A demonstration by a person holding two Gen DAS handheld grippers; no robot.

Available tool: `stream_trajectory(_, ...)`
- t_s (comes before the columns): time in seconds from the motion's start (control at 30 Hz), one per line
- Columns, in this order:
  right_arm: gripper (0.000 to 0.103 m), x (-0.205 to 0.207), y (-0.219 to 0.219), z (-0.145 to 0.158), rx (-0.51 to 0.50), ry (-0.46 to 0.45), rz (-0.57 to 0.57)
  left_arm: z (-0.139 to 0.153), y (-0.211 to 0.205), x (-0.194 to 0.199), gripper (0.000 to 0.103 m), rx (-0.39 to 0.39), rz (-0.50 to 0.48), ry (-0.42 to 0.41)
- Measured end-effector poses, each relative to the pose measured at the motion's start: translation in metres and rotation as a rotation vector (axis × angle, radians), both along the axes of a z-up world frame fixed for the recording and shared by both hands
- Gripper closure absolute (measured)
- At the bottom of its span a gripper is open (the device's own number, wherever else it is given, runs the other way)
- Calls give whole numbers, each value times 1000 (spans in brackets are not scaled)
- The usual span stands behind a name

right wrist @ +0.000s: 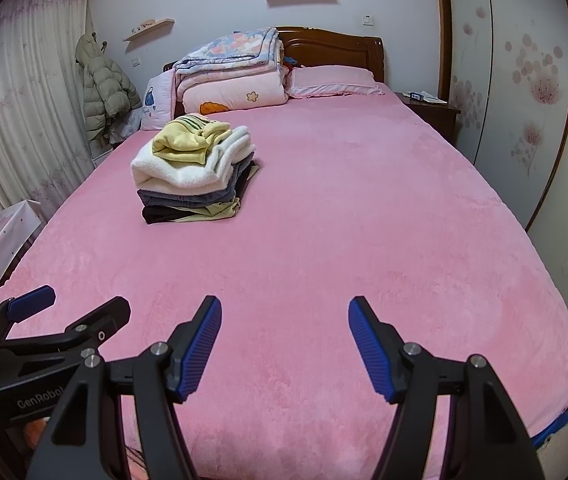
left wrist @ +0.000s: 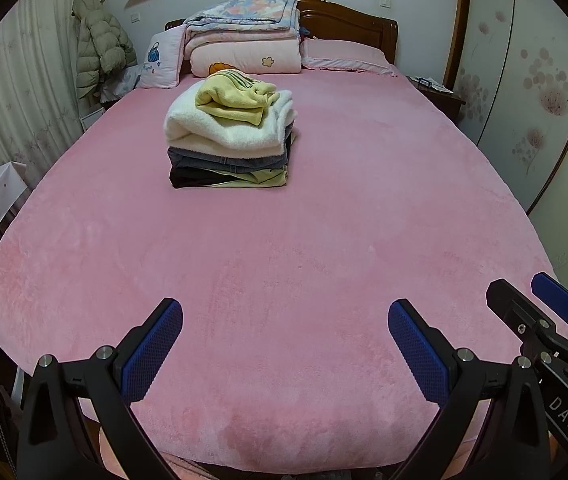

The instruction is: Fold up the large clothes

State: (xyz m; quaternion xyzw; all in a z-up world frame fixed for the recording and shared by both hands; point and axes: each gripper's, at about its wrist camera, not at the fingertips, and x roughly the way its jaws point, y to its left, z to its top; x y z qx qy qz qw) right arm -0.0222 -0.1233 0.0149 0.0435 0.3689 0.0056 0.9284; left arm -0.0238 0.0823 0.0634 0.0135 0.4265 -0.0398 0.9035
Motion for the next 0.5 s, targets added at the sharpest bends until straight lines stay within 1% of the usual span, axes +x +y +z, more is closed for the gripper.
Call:
stream_trajectory(0.27,37,0,0,0,1,1,0,-1,-1,-1,1,12,-3,-15)
stream_trajectory(0.5,37,-1,0,-2,1,3,-1,-3,-1,-1,1,7,-4,-1)
